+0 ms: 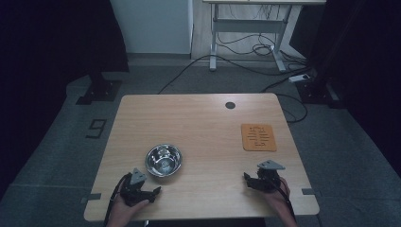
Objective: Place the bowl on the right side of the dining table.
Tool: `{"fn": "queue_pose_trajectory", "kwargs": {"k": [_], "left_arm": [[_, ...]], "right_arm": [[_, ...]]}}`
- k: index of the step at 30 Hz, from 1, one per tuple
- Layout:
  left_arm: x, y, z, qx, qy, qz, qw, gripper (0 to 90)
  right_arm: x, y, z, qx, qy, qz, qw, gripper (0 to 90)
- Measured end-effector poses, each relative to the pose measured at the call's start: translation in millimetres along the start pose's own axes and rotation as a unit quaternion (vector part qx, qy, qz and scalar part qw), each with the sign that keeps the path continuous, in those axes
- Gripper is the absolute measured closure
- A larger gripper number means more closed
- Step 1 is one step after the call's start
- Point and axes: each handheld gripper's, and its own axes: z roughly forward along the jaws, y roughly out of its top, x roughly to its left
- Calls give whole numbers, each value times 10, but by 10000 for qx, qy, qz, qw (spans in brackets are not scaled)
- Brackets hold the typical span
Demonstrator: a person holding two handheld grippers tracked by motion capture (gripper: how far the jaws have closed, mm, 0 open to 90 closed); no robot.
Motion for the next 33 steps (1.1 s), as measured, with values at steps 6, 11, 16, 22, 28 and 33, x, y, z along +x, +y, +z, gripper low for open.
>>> {"fn": "queue_pose_trajectory", "kwargs": {"k": [6, 11, 16, 22, 28, 33], "left_arm": [[0, 1, 1, 1, 1, -1, 10000, 123], [0, 1, 1, 0, 1, -1, 10000, 123], [0, 2, 1, 1, -1, -2, 10000, 123], [1, 3, 2, 4, -1, 2, 10000, 123], [1, 3, 2, 4, -1, 4, 10000, 123], [1, 3, 2, 3, -1, 3, 10000, 123]], "right_arm": [[-1, 3, 1, -1, -25, 19, 10000, 252], [0, 3, 2, -5, -24, 23, 10000, 253], [-5, 7, 1, -15, 16, 82, 10000, 252], [0, 35, -28, -64, 124, 194, 9997, 244], [33, 72, -92, -204, 152, 201, 9995, 244], [86, 116, -137, -277, 189, 163, 9993, 248]]}}
